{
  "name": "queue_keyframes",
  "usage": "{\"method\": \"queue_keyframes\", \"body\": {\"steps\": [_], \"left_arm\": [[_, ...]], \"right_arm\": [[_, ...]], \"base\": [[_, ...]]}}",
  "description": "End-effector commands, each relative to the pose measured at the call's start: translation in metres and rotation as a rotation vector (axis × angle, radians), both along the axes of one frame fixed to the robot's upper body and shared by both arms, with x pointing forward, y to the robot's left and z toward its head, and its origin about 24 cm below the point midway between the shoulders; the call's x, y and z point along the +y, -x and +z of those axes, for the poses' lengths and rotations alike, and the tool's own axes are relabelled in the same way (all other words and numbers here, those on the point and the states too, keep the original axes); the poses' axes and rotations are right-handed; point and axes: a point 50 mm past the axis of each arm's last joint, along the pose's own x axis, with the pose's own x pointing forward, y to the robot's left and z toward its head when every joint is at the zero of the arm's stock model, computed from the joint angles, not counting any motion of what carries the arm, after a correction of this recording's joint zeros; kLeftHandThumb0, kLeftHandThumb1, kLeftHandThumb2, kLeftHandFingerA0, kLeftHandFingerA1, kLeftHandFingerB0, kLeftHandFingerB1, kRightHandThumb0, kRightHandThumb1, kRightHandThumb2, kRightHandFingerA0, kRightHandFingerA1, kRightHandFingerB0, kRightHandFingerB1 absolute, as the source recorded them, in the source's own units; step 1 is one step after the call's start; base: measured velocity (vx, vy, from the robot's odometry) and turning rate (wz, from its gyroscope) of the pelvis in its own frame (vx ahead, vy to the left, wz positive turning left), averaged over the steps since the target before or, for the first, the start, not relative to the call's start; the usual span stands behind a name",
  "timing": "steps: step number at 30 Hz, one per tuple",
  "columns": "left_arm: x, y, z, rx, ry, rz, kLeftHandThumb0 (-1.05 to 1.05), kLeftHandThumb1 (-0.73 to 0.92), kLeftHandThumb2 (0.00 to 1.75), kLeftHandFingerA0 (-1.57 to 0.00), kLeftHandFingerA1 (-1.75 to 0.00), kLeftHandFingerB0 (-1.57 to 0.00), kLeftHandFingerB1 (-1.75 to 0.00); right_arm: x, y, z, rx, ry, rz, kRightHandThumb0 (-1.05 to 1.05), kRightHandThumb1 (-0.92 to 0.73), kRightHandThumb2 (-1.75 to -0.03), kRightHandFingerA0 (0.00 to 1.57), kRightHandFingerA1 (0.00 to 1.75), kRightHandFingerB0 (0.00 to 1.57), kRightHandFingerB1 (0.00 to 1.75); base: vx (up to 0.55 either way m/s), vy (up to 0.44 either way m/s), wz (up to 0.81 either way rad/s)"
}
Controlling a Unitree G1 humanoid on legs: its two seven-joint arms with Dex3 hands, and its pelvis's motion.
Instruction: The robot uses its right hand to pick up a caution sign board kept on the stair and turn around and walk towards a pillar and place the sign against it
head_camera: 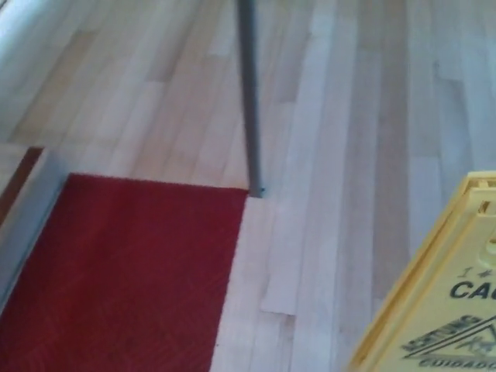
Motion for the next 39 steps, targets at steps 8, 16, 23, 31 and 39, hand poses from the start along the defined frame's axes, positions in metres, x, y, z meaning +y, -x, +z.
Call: {"method": "queue_keyframes", "body": {"steps": [8,16,23,31,39], "left_arm": [[0.007,0.007,0.003,0.001,-0.009,0.029,0.00,0.60,0.79,-1.03,-0.87,-0.91,-0.63],[0.009,0.007,0.002,0.005,0.005,0.039,0.01,0.56,0.88,-1.02,-0.84,-0.92,-0.62],[0.006,0.005,0.002,0.001,-0.012,0.033,-0.07,0.61,0.77,-1.00,-0.83,-0.90,-0.63],[0.005,0.007,0.003,-0.003,-0.017,0.020,0.04,0.54,0.93,-1.02,-0.89,-0.92,-0.64],[0.006,0.008,0.003,-0.009,-0.003,0.042,-0.04,0.55,0.89,-1.02,-0.88,-0.93,-0.63]], "right_arm": [[-0.007,-0.002,0.014,-0.007,-0.028,-0.038,-0.11,-0.46,-1.01,1.10,1.47,1.03,1.06],[-0.007,-0.004,0.016,0.004,-0.029,-0.046,-0.11,-0.45,-1.05,1.11,1.49,1.01,1.10],[-0.010,-0.009,0.018,0.009,-0.025,-0.060,-0.09,-0.46,-1.00,1.06,1.54,0.98,1.13],[-0.011,-0.013,0.020,0.050,-0.022,-0.080,-0.11,-0.49,-0.95,1.06,1.49,0.97,1.10],[-0.010,-0.016,0.022,0.094,-0.046,-0.099,-0.11,-0.48,-0.98,1.06,1.47,0.99,1.09]], "base": [[0.14,-0.004,-0.47],[0.31,0.136,-0.39],[0.33,0.096,-0.12],[0.37,-0.264,-0.16],[0.38,0.038,-0.44]]}}
